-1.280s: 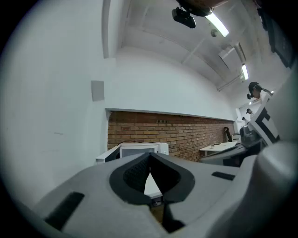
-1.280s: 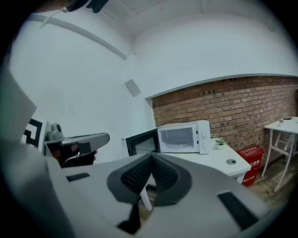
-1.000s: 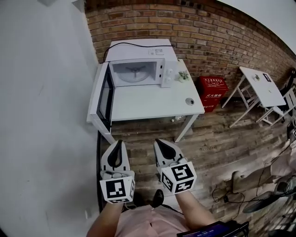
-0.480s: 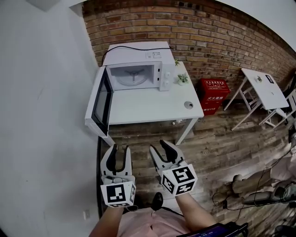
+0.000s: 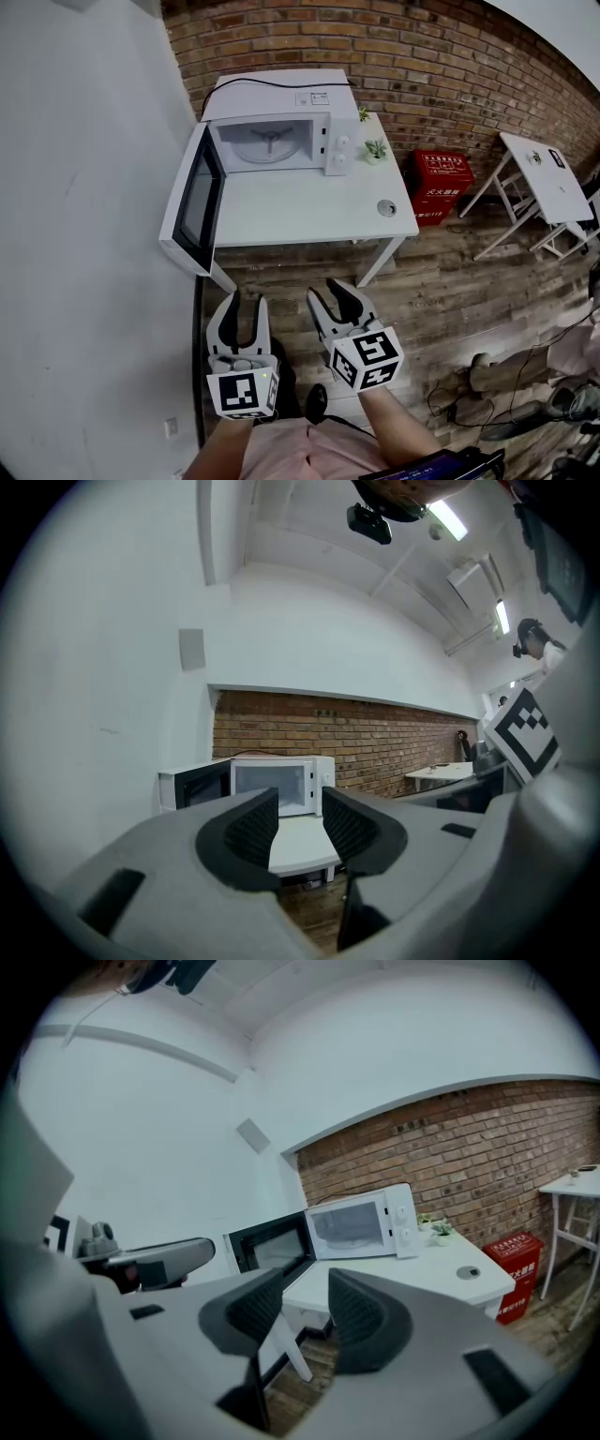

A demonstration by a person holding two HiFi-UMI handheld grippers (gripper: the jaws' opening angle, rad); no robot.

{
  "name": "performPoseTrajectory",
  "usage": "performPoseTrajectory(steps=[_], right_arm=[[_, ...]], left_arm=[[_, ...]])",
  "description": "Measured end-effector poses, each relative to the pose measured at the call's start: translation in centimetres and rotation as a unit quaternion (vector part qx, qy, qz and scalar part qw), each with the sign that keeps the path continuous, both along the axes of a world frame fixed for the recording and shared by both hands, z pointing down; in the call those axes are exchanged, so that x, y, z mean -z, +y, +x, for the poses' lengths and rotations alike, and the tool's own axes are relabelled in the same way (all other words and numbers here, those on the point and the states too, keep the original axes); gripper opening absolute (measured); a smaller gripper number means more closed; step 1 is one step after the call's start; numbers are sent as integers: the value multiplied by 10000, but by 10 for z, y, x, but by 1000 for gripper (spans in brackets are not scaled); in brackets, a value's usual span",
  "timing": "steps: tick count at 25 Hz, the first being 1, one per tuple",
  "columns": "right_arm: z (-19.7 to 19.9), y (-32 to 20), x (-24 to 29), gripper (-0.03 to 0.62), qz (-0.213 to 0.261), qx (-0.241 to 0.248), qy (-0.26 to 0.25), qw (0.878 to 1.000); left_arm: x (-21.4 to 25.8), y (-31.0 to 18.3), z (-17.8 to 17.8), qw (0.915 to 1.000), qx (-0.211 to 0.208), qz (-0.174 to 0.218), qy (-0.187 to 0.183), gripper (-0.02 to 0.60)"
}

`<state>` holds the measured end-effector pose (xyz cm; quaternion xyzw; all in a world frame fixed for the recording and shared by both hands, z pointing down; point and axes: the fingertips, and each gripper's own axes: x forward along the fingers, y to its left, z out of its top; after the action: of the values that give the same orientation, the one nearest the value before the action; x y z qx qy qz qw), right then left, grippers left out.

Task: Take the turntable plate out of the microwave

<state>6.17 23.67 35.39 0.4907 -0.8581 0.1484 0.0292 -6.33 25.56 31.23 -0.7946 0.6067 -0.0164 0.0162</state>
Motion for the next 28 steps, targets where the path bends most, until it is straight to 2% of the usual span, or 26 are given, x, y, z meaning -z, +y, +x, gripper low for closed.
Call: performPoseTrajectory(steps=[5,11,15,18,22,28], right_arm=[[-9,-43,-12,153,-81,-1,63,9999],[-23,-118,-20,149,-147,-142,92,9997],[-29,-167,-14,144,-163,-314,64,9994],[-37,-198,-5,143,-89,-397,51,9992],[-47,-229,11,140,56,-469,46,9989],[-48,-256,19,138,132,-523,54,9985]], left_arm=[[-10,-44,-7,10000,-47,-12,0,143],[-21,-124,-18,9996,-275,-52,38,143],[-14,-174,-25,9990,-439,-9,48,143],[-1,-204,-31,9985,-515,-23,207,140],[9,-235,-44,9981,-567,188,150,140],[13,-262,-44,9977,-629,219,143,138]])
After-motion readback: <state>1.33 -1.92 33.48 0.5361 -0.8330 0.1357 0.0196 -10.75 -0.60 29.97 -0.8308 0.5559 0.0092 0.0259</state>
